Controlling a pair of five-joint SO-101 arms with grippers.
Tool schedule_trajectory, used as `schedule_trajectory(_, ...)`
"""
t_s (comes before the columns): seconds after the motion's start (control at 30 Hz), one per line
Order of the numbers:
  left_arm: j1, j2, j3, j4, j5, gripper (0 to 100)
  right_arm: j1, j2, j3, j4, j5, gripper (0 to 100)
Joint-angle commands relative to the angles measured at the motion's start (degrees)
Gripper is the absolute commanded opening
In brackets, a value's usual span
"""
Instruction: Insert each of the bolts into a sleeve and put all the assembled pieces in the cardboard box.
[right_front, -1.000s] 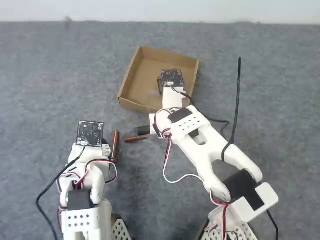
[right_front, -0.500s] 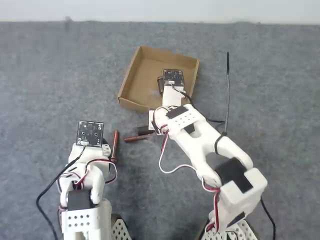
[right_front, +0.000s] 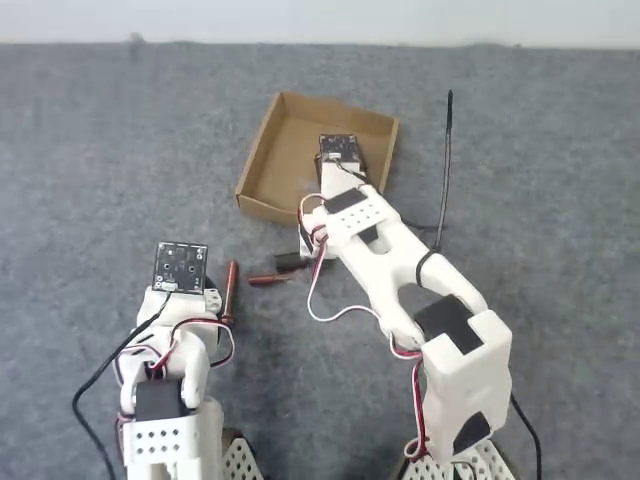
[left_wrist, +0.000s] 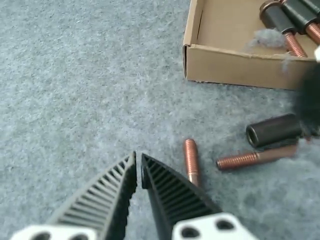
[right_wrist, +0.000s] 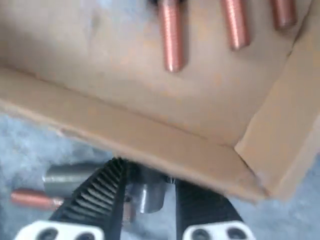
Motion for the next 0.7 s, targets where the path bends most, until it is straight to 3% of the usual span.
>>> schedule_trajectory(0.0, -0.5, 0.6, -0.7, -1.0, -0.7, 1, 0.2, -1.5, -3.0, 6.0, 1.6, 0.5)
schedule_trajectory(0.17, -0.5, 0.6, -0.7, -1.0, -0.7, 1, 2.2, -5.8, -2.8, 13.0, 5.5, 0.7)
schedule_trajectory(0.47, -0.5, 0.6, -0.7, -1.0, -0.7, 1, 12.4, -14.3, -2.6, 27.2, 13.2, 0.7)
schedule_trajectory(0.67, -0.5, 0.6, -0.7, -1.0, -0.7, 1, 16.1, -15.3, 3.3, 25.1, 13.3, 0.7)
